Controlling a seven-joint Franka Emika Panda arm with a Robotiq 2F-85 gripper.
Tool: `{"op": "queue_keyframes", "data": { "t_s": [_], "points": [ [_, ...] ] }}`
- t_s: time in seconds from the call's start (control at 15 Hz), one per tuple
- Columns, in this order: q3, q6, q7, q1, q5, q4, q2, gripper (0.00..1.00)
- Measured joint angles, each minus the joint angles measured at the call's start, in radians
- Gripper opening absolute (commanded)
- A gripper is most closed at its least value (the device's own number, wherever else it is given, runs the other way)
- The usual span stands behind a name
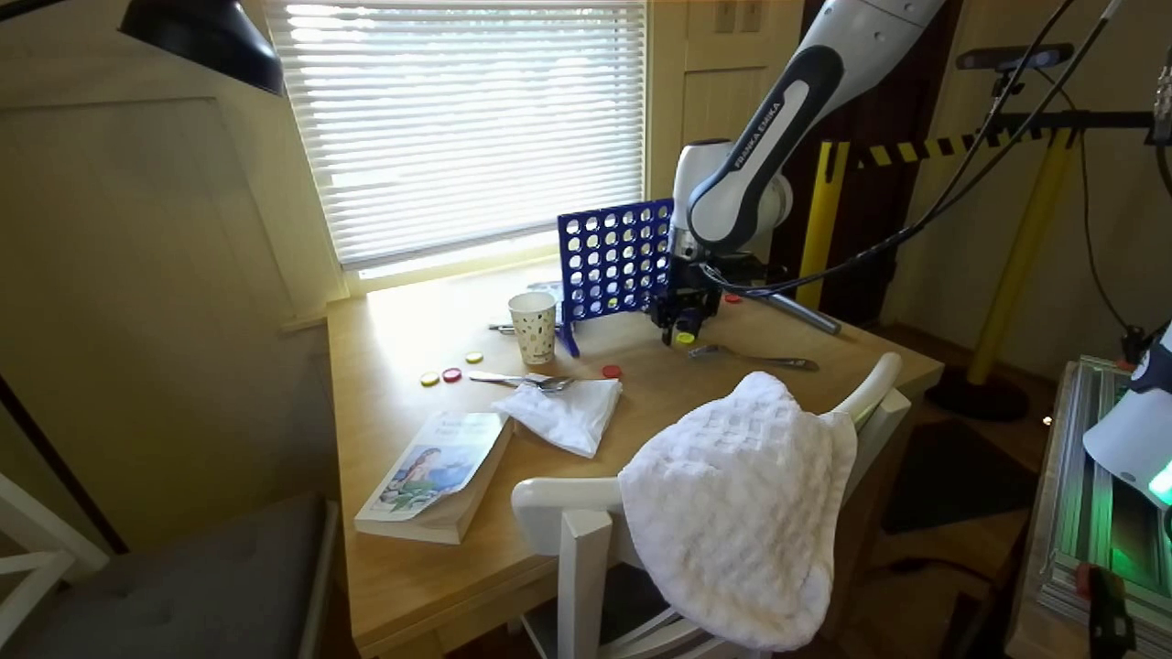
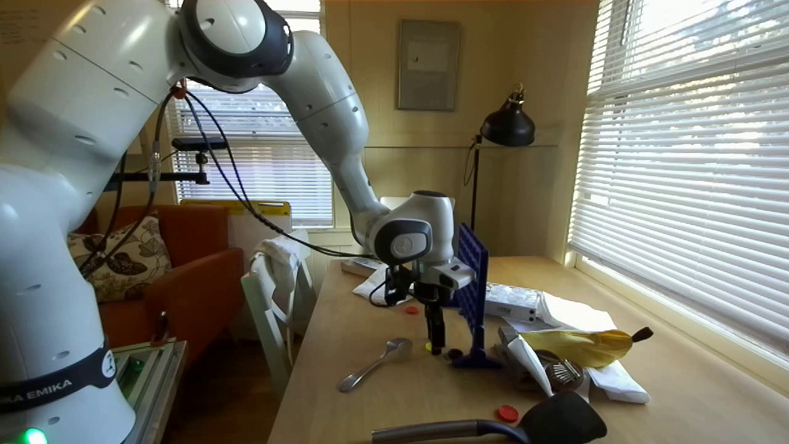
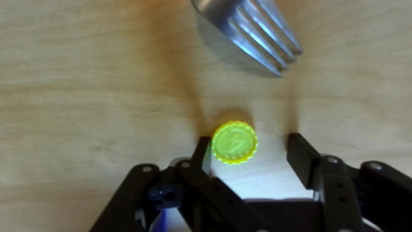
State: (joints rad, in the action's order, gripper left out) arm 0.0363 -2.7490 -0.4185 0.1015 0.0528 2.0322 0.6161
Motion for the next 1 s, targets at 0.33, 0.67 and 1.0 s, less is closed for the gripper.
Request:
{"op": "queue_keyframes", "data": {
  "t_s": [0.33, 0.67, 1.0],
  "points": [
    [-0.002, 0.011, 0.0, 0.003, 0.004, 0.0, -0.012, 0.11],
    [0.005, 0.017, 0.004, 0.031, -0.001, 0.007, -0.021, 0.11],
    [0.148, 0.02, -0.127, 0.237, -0.138, 0.083, -0.117, 0.11]
  ]
}}
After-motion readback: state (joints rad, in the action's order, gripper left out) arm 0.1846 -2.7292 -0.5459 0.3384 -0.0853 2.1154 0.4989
